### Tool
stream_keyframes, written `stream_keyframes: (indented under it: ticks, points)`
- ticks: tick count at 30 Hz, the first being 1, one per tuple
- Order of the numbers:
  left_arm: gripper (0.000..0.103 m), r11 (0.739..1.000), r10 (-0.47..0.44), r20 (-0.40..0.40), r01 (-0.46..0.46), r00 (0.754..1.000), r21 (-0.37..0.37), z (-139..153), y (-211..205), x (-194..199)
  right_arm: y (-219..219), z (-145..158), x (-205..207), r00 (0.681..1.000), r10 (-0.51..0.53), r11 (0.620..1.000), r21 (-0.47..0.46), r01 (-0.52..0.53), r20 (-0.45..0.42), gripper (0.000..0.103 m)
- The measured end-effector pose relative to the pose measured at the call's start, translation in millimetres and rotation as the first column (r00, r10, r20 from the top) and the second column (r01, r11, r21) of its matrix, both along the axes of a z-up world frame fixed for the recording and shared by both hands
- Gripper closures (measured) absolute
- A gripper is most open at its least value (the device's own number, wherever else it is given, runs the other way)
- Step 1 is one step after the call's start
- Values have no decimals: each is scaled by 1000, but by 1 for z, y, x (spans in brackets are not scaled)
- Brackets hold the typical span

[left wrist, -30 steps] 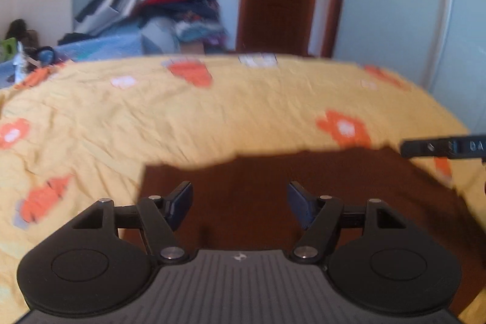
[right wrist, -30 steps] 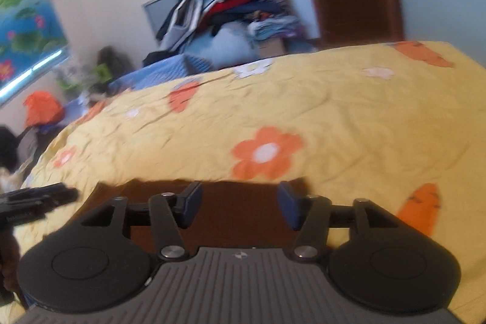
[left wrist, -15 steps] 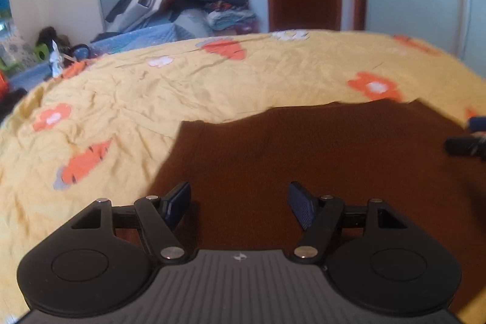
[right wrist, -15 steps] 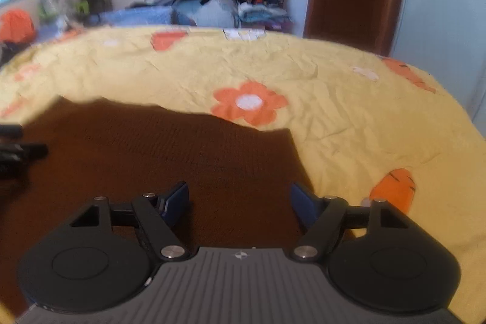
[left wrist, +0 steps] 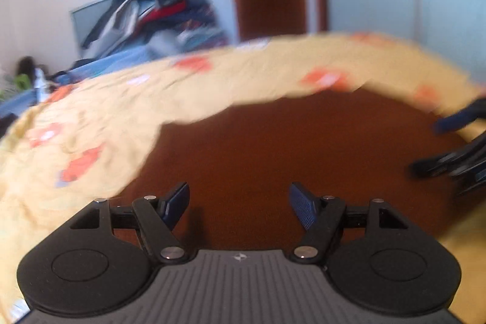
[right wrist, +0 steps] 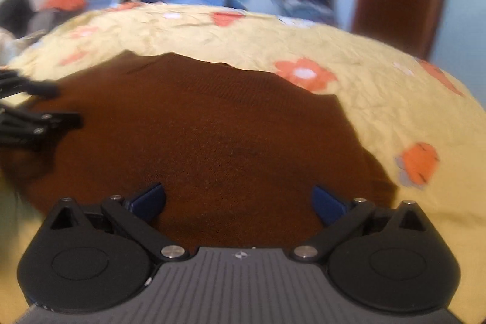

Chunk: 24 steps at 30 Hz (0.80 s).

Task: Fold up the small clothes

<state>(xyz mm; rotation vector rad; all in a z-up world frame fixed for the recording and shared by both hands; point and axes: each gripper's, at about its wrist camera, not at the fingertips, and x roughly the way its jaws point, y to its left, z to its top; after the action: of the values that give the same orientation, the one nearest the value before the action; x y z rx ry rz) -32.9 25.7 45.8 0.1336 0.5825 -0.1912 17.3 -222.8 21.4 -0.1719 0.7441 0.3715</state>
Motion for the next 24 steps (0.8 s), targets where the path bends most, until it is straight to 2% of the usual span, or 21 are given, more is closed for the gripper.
stream_keyframes:
  ticks: [1,3,5,6,7,8,10,12,14,15,18,21,23,24]
  points:
    - [30,1000,-26,-2,26,1000,-8,0,-5,-7,3,8,-6,1000,5,999,35,-5,5,5]
    - [30,996,-86,-31,87,996,31,-10,-19,-20,6,11,-26,998,63,994,91,-64,10,1]
    - [29,990,-100,-82,107,992,95,-33,-26,-25,16,-1,-33,996,86,996,26,-86,-26,2]
    - [29,989,-108,-29,111,994,99,-38,-23,-34,20,-11,-35,995,92,995,-26,-93,-42,0]
    - [29,987,-117,-12,118,993,107,-41,-21,-37,18,-20,-41,995,100,993,-53,-101,-19,0]
    - [29,987,-116,-24,118,993,107,-39,-20,-37,11,-23,-47,994,107,994,-32,-106,6,0]
    - [29,987,-116,-55,121,992,107,-34,-19,-35,1,-23,-50,995,101,995,-2,-101,-1,0]
    - [29,989,-99,-77,107,992,106,-27,-19,-33,3,-18,-47,994,105,994,-20,-106,-38,0]
    - [30,993,-89,-84,94,993,67,-19,-20,-32,7,-7,-41,992,93,995,-32,-96,-83,3]
    - [30,995,-83,-82,87,993,47,-17,-21,-30,10,2,-40,993,86,996,-19,-88,-81,4]
    - [30,997,-60,-106,65,993,40,-22,-26,-24,17,19,-37,996,84,995,48,-83,-29,0]
    - [30,997,-53,-99,59,994,57,-30,-27,-27,27,8,-19,996,64,997,42,-61,-62,0]
    - [30,998,-48,-98,51,994,35,-32,-24,-28,30,-9,-10,993,51,999,0,-51,-104,0]
    - [30,999,-44,-99,47,994,25,-33,-22,-28,28,-12,-19,996,76,997,-1,-76,-39,0]
